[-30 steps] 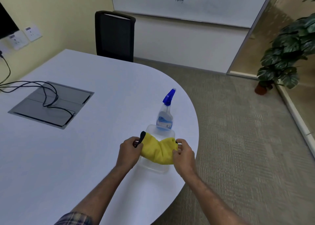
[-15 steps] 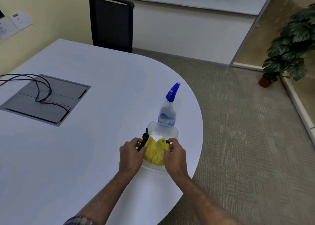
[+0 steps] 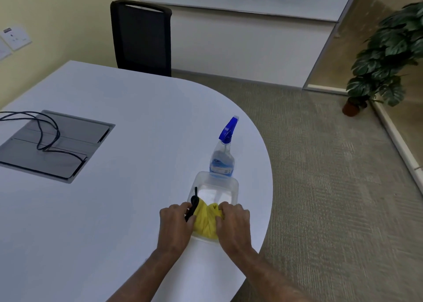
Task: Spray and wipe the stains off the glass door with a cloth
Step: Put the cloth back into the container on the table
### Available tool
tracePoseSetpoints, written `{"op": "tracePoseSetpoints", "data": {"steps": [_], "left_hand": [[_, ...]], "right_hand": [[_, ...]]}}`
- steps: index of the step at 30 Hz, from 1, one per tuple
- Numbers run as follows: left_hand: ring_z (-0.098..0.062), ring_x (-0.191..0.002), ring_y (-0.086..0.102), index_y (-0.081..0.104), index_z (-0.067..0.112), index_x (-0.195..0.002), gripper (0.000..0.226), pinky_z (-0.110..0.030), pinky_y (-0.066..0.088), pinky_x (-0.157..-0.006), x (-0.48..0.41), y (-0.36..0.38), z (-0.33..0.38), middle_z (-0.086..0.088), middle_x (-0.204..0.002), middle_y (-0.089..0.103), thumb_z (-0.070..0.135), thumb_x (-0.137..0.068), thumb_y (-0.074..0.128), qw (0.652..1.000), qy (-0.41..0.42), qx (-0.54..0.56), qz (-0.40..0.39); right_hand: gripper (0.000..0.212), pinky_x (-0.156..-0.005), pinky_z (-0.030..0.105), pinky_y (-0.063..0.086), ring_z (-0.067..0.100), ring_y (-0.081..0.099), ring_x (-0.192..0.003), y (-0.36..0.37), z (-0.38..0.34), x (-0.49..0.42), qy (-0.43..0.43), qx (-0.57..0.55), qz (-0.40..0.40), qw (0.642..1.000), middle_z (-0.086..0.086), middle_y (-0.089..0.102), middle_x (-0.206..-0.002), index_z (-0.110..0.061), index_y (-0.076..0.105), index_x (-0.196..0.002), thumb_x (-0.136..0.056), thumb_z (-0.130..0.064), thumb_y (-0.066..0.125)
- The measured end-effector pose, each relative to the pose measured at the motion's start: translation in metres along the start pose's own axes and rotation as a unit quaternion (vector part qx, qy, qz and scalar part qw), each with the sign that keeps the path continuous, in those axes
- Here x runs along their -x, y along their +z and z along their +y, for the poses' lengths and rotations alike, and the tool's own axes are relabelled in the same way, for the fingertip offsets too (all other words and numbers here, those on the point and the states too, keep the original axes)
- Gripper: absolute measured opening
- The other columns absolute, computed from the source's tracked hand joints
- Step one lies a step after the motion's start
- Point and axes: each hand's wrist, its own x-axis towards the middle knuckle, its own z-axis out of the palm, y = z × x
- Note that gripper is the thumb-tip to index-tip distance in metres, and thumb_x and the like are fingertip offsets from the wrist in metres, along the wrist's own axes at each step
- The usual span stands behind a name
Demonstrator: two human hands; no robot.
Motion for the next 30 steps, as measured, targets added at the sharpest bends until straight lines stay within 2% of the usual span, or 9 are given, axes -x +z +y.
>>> {"op": "tracePoseSetpoints", "data": {"steps": [3,7,11,16,20,23,26,28,30], "left_hand": [[-0.03,-0.094,0.068,0.078,0.012,-0.108,0.024,-0.037,0.041,-0.09,0.003,0.006,-0.003,-0.006,-0.093,0.076,0.008,-0.085,0.082,1.0,0.02,-0.02,0.012],[-0.036,-0.098,0.067,0.077,0.008,-0.104,0.034,-0.044,0.045,-0.087,0.007,0.011,-0.004,-0.007,-0.095,0.073,0.002,-0.073,0.09,0.997,0.061,-0.047,0.016],[-0.028,-0.114,0.059,0.072,0.015,-0.116,0.04,-0.043,0.042,-0.096,-0.003,0.01,0.003,-0.004,-0.113,0.069,0.015,-0.079,0.089,0.995,0.071,-0.018,0.074],[-0.031,-0.136,0.057,0.068,0.012,-0.127,0.036,-0.036,0.033,-0.111,-0.035,0.008,0.034,-0.008,-0.136,0.067,0.009,-0.092,0.077,0.993,0.071,0.061,0.067],[-0.023,-0.157,0.032,0.047,0.018,-0.154,0.052,-0.031,0.025,-0.123,-0.069,0.005,0.061,-0.004,-0.165,0.043,0.023,-0.104,0.061,0.989,0.044,0.143,0.013],[-0.023,-0.158,0.031,0.03,0.021,-0.162,0.061,-0.039,0.029,-0.126,-0.097,0.006,0.076,-0.002,-0.171,0.032,0.029,-0.107,0.056,0.983,0.04,0.175,-0.029],[-0.024,-0.155,0.037,0.025,0.021,-0.164,0.063,-0.038,0.033,-0.124,-0.119,0.01,0.084,-0.002,-0.171,0.033,0.027,-0.108,0.054,0.98,0.033,0.187,-0.063],[-0.024,-0.147,0.049,0.033,0.019,-0.161,0.058,-0.029,0.041,-0.115,-0.13,0.015,0.087,-0.004,-0.163,0.045,0.024,-0.108,0.055,0.979,0.035,0.186,-0.076],[-0.022,-0.135,0.06,0.043,0.018,-0.153,0.048,-0.018,0.043,-0.101,-0.138,0.02,0.087,-0.007,-0.151,0.059,0.02,-0.107,0.057,0.976,0.03,0.203,-0.078]], "right_hand": [[0.026,-0.058,0.039,0.05,0.023,0.06,-0.063,0.003,0.002,-0.003,-0.033,0.048,0.025,0.998,-0.001,0.064,-0.066,-0.02,0.07,-0.076,-0.062,-0.004,0.086],[0.019,-0.059,0.038,0.051,0.022,0.059,-0.068,0.003,0.005,-0.004,-0.04,0.055,0.025,0.997,0.0,0.063,-0.073,-0.021,0.068,-0.071,-0.067,-0.016,0.086],[0.02,-0.082,0.039,0.051,0.024,0.062,-0.093,-0.001,0.011,-0.015,0.019,-0.07,0.085,0.994,0.002,0.068,-0.099,-0.017,0.075,-0.101,-0.086,-0.03,0.08],[0.043,-0.104,0.04,0.046,0.022,0.056,-0.121,-0.02,0.013,-0.052,0.111,-0.216,0.178,0.954,0.0,0.061,-0.125,-0.017,0.062,-0.133,-0.092,-0.02,0.076],[0.064,-0.114,0.047,0.045,0.019,0.046,-0.139,-0.028,0.019,-0.088,0.126,-0.311,0.141,0.931,0.001,0.052,-0.149,-0.017,0.049,-0.148,-0.092,-0.023,0.078],[0.069,-0.119,0.05,0.043,0.021,0.04,-0.148,-0.032,0.022,-0.113,0.104,-0.364,0.077,0.922,0.001,0.043,-0.161,-0.018,0.041,-0.155,-0.095,-0.021,0.075],[0.069,-0.12,0.032,0.037,0.011,0.038,-0.145,-0.03,0.019,-0.133,0.084,-0.396,0.015,0.914,-0.007,0.04,-0.161,-0.023,0.036,-0.158,-0.098,-0.022,0.071],[0.062,-0.106,0.009,0.037,0.003,0.043,-0.135,-0.027,0.014,-0.143,0.07,-0.404,-0.011,0.912,-0.013,0.046,-0.151,-0.028,0.039,-0.155,-0.1,-0.019,0.068],[0.05,-0.09,0.0,0.044,0.002,0.056,-0.122,-0.023,0.009,-0.15,0.056,-0.419,-0.011,0.906,-0.018,0.057,-0.135,-0.037,0.046,-0.141,-0.102,-0.012,0.065]]}}
